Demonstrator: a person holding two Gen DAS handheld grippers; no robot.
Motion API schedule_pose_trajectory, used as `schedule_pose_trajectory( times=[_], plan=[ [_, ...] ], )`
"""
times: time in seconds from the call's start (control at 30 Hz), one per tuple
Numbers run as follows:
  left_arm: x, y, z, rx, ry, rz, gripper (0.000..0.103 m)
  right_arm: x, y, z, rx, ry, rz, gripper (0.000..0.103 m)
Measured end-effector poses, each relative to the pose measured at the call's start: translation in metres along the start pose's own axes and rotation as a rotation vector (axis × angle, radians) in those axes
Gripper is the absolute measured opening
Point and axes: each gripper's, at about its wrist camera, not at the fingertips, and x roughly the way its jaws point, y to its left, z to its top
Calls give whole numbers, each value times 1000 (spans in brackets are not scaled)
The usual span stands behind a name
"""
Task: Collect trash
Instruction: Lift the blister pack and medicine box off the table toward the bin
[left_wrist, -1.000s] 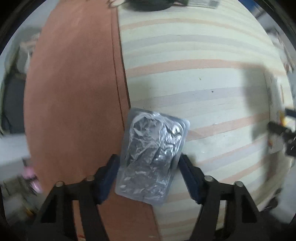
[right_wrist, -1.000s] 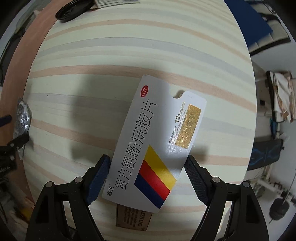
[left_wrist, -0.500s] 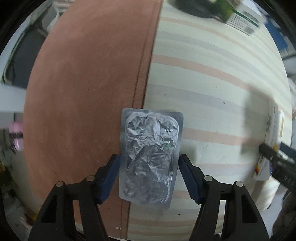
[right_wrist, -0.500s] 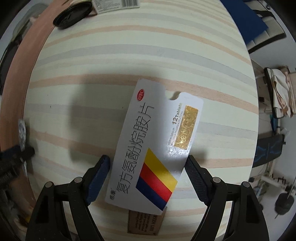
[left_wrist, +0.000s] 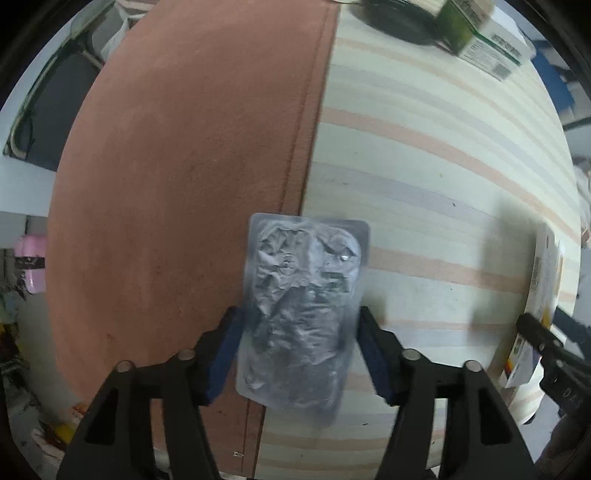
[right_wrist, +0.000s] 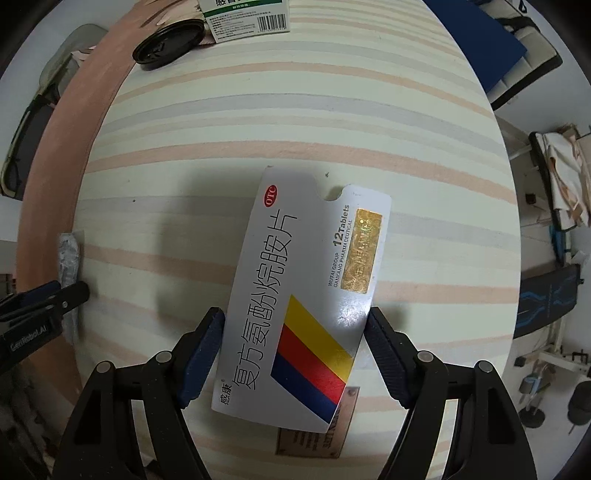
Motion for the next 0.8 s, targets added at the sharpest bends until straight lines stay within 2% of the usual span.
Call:
schedule_pose_trajectory(
  times=[0.2, 0.23, 0.27, 0.33, 0.43, 0.5, 0.57, 0.6, 0.7, 0.73, 0.8],
  plan=[
    [-1, 8, -3, -10, -18, -29, 59, 1, -2, 3, -4, 3, 10, 78],
    [-1, 7, -6, -12, -18, -34, 57, 0, 1, 8, -10, -2, 10, 78],
    [-4, 5, -8, -9, -27, -46, 48, -1, 4, 13, -14, -6, 11, 78],
    [-13, 23, 6, -4, -32, -38, 46, -6, 3, 13, -17, -13, 23, 78],
    [-12, 22, 3, 0, -21, -21, 45, -13, 0, 9, -24, -26, 32, 78],
    [-4, 27, 2, 4, -3, -28, 52, -16, -3, 3, -21, -33, 39, 78],
    [2, 29, 3, 16, 7, -23, 69, -20, -5, 1, -19, -41, 43, 78],
    [1, 30, 2, 28, -8, -44, 77, -21, -5, 0, -17, -43, 45, 78],
    [2, 31, -1, 36, -12, -68, 77, -22, -9, -4, -13, -49, 43, 78],
    [1, 33, -1, 30, -19, -69, 76, -25, -11, -5, -12, -46, 41, 78],
    [-2, 37, -4, 20, -32, -45, 57, -27, -13, -7, -12, -38, 37, 78]
  ],
)
